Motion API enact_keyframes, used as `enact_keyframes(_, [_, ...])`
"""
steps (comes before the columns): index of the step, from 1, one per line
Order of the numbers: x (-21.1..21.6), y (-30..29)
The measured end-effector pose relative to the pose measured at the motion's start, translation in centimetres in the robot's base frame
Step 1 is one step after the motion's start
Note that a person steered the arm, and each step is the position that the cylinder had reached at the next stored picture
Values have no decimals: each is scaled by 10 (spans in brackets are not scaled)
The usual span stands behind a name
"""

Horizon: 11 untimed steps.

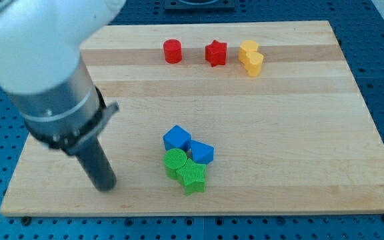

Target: Separate the green blocks

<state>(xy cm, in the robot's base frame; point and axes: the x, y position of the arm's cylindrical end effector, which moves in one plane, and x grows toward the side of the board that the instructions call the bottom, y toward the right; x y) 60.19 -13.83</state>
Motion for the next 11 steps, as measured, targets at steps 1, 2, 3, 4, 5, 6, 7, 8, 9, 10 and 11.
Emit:
enact_keyframes(1, [15, 26])
enact_keyframes(2, [15, 26])
enact_keyframes(3, [13, 44])
enact_keyframes(4, [8, 92])
enact_keyframes(5, [-6, 122])
enact_keyframes(6, [-6, 122])
enact_keyframes(7, [-6, 122])
enact_keyframes(8, [-6, 66])
enact_keyframes(9, [-7, 36])
enact_keyframes(10, [-24, 26])
enact_keyframes(11, [-34, 25])
